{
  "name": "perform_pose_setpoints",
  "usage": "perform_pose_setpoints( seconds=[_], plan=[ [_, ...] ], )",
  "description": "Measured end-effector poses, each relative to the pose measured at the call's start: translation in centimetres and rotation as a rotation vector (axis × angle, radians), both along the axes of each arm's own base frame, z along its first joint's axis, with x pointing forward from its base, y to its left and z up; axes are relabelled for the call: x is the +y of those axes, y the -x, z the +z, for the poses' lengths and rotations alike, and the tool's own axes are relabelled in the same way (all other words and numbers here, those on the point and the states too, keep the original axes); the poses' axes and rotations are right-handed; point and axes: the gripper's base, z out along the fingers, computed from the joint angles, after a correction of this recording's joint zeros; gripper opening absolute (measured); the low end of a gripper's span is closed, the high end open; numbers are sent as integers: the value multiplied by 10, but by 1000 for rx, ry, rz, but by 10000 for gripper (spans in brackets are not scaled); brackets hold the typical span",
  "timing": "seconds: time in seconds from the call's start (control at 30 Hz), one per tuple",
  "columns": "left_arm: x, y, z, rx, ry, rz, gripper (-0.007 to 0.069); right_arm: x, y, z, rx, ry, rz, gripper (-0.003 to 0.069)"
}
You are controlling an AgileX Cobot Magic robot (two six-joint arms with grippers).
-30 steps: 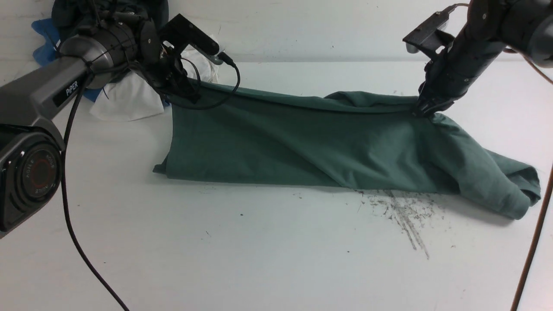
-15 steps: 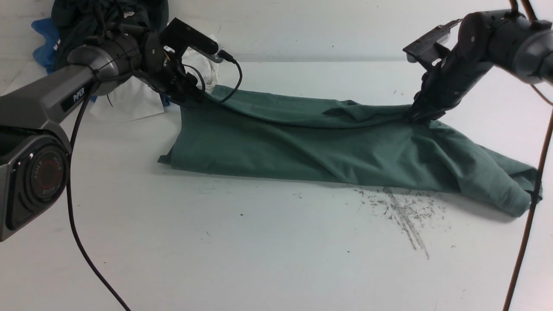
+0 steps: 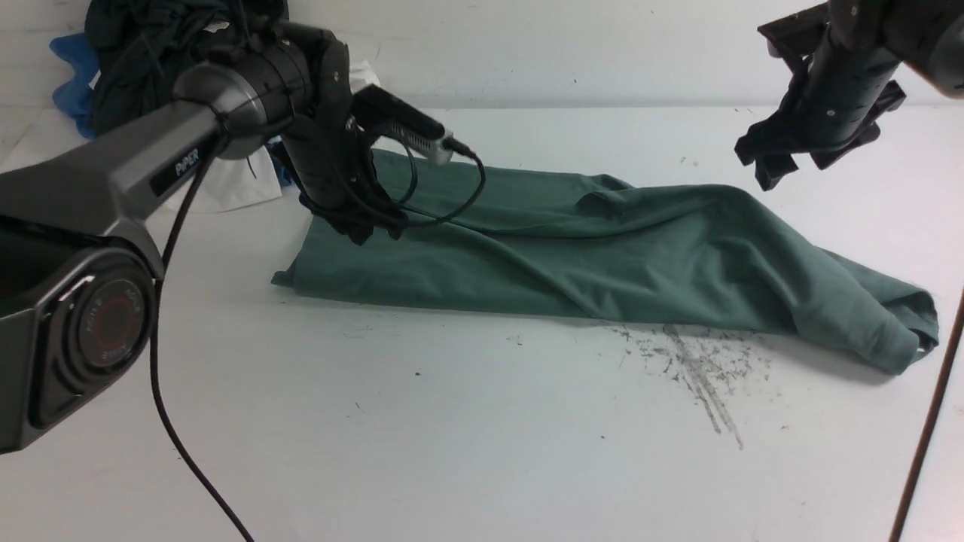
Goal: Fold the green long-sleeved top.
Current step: Use both arms to drag the lower edge of the fabric forward and fold it over the upper edge
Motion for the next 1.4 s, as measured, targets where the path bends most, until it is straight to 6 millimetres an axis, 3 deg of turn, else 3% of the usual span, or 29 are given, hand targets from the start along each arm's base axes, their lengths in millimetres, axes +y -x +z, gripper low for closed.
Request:
perform_pose_setpoints(
  seconds=[0.03, 0.13, 0.23, 0.27, 0.33, 0.43, 0.47, 0.53, 0.67, 0.83, 0.9, 1.03, 1.13, 1.17, 1.23, 1.4],
  plan=[
    [0, -1, -13, 27, -8, 0, 45, 2, 9, 6, 13, -49, -3, 488],
    [6, -4, -30, 61, -14, 14, 1, 1, 30, 15, 44, -63, -7, 488],
    [9, -6, -32, 62, 4, 27, -7, -7, 48, 18, 70, -35, -30, 488],
    [12, -8, -33, 64, 27, 41, -8, -19, 64, 18, 99, -13, -70, 489],
    [14, -9, -33, 68, 45, 52, -8, -27, 75, 15, 123, 0, -102, 489],
    [20, -10, -34, 82, 100, 79, -8, -53, 104, -3, 187, 4, -180, 489],
    [20, -11, -34, 82, 102, 79, -8, -56, 105, -5, 191, 4, -186, 489],
    [22, -11, -34, 86, 125, 68, -8, -67, 120, -28, 225, -14, -213, 489],
    [23, -12, -34, 86, 136, 61, -8, -68, 133, -63, 234, -27, -186, 489],
    [23, -12, -34, 84, 131, 45, -8, -66, 132, -82, 154, -39, -154, 470],
    [23, -12, -34, 82, 130, 40, -8, -66, 130, -85, 142, -37, -149, 447],
    [23, -12, -34, 82, 128, 36, -8, -66, 127, -88, 124, -40, -145, 293],
    [23, -11, -34, 86, 121, 26, -8, -66, 128, -88, 131, -39, -148, 80],
    [24, -11, -34, 87, 115, 24, -8, -66, 129, -87, 139, -38, -150, 44],
    [24, -11, -34, 90, 108, 19, -8, -66, 131, -84, 144, -37, -152, 25],
    [27, -9, -34, 116, 75, 10, -8, -67, 146, -48, 122, -27, -148, 19]
  ],
)
